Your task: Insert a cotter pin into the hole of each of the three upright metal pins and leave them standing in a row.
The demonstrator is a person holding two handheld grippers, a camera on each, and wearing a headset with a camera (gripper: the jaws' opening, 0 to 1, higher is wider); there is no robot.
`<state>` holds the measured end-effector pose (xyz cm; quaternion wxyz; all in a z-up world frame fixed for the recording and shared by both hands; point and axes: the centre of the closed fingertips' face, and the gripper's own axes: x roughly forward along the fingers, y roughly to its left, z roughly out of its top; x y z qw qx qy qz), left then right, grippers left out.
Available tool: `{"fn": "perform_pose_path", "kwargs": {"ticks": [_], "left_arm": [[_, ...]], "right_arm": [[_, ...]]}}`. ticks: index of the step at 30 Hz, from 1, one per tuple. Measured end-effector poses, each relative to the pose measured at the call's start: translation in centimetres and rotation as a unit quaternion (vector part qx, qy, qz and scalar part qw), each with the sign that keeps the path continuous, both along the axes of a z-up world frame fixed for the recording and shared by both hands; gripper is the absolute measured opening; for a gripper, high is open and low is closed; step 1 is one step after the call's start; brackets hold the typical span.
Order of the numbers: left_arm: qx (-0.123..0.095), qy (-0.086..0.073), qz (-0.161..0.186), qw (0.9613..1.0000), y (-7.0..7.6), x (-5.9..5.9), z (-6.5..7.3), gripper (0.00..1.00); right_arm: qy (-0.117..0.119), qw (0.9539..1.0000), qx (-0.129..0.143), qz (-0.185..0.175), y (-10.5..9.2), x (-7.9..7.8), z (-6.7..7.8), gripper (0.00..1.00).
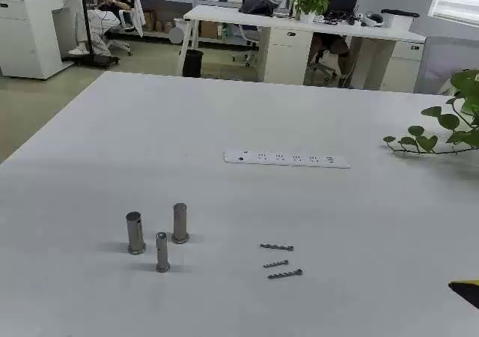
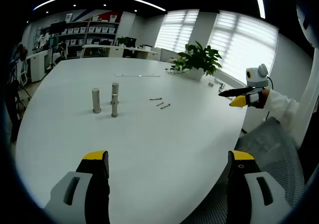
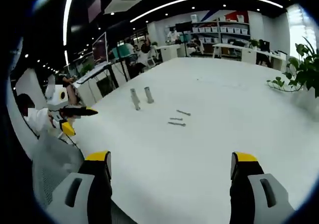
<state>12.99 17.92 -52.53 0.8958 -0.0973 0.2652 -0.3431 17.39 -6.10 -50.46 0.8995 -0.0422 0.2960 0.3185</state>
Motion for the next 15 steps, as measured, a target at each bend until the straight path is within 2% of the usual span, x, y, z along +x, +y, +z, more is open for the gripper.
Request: {"fn": "perform_pose_path", "kwargs": {"ticks": [3,4,15], "left_arm": [[-0.013,0.009,-0.003,0.9999,-0.18,-0.17,0.10,0.97],[-0.013,0.007,-0.003,0.9999,-0.18,-0.16,0.14,0.97],[-0.003,0.001,-0.003,1.0000,0.10,-0.18,0.16,0.97]], "right_arm": [[0.001,0.9999,-0.014,-0.002,-0.30,-0.05,-0.30,0.98],[0.001,0.9999,-0.014,-0.002,-0.30,-0.06,-0.31,0.98],[-0.001,0.9999,-0.013,-0.007,-0.35,-0.13,0.02,0.97]]}}
